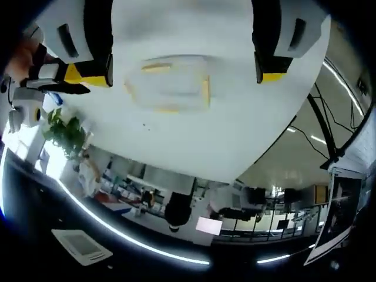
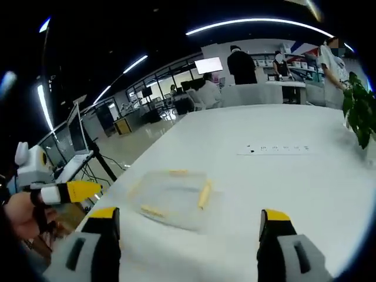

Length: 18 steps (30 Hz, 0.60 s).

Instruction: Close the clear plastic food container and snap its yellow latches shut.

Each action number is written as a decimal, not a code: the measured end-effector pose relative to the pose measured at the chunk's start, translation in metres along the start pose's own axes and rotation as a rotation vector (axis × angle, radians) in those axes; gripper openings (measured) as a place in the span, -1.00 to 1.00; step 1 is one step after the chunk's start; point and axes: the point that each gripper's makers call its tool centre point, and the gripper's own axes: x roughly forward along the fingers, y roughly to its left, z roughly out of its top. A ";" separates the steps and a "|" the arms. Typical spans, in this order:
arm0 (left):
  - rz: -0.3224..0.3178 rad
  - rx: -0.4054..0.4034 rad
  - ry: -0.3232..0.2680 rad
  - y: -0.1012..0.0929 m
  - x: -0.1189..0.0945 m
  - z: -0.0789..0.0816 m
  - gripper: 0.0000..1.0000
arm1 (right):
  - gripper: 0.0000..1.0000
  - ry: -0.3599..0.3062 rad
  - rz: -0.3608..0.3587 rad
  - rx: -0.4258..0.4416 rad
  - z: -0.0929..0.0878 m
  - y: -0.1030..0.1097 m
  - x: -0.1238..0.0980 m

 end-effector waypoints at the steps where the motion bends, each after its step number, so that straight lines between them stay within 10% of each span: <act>1: 0.000 0.010 -0.002 -0.002 -0.008 0.001 0.98 | 0.99 0.002 0.005 -0.005 -0.002 0.001 -0.012; 18: -0.070 0.142 0.096 -0.038 -0.107 -0.050 0.95 | 0.99 -0.051 0.000 -0.051 -0.037 -0.049 -0.170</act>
